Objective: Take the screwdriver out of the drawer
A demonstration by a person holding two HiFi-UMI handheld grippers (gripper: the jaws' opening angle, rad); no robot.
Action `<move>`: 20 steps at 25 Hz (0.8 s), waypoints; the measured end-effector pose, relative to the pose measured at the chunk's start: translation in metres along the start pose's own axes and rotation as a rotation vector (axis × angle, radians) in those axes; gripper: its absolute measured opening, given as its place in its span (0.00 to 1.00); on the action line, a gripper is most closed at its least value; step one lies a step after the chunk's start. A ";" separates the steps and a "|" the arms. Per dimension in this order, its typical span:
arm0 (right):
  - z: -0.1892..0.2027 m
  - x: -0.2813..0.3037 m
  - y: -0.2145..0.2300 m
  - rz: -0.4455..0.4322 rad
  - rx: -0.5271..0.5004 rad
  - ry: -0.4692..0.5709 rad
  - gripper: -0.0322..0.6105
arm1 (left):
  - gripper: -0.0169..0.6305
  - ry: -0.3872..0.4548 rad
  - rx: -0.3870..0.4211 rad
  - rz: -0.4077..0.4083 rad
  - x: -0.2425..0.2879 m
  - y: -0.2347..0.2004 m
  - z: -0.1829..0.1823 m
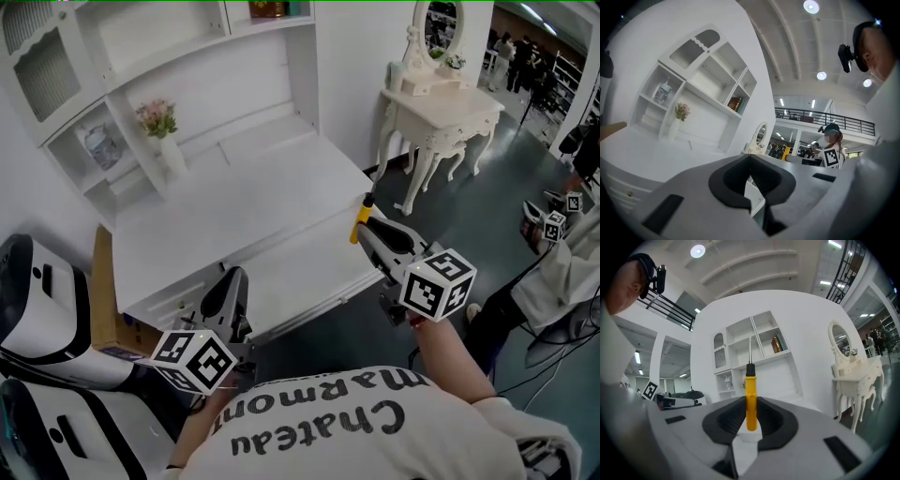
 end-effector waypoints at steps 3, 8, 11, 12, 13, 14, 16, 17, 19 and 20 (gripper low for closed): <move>0.007 -0.009 -0.004 -0.003 0.017 -0.005 0.17 | 0.06 0.007 0.006 -0.013 -0.011 0.001 -0.001; 0.018 -0.025 -0.008 0.000 0.035 -0.004 0.17 | 0.06 0.008 0.012 -0.044 -0.029 0.004 0.001; 0.022 -0.031 -0.007 0.007 0.038 -0.001 0.17 | 0.06 0.005 0.021 -0.046 -0.035 0.007 0.004; 0.023 -0.034 -0.005 0.010 0.040 -0.004 0.17 | 0.06 0.005 0.020 -0.049 -0.036 0.008 0.006; 0.024 -0.036 -0.003 0.014 0.042 -0.008 0.17 | 0.06 0.004 0.014 -0.054 -0.036 0.009 0.008; 0.025 -0.039 0.000 0.018 0.044 -0.014 0.17 | 0.06 0.003 0.007 -0.059 -0.036 0.008 0.011; 0.028 -0.042 0.005 0.027 0.045 -0.025 0.17 | 0.06 -0.004 -0.009 -0.063 -0.033 0.007 0.016; 0.029 -0.042 0.007 0.032 0.044 -0.031 0.17 | 0.06 -0.008 -0.014 -0.062 -0.031 0.006 0.018; 0.032 -0.041 0.012 0.038 0.041 -0.042 0.17 | 0.06 -0.014 -0.019 -0.054 -0.025 0.005 0.021; 0.034 -0.040 0.015 0.036 0.040 -0.048 0.17 | 0.06 -0.016 -0.021 -0.050 -0.022 0.005 0.023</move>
Point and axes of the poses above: the fingertips, and each gripper's own axes: x forward along the fingers, y to its right, z out of its underside, the point moved 2 cm from there along -x, backward along the fingers, and after that the axes turned 4 degrees about x, right-handed, at the moved point
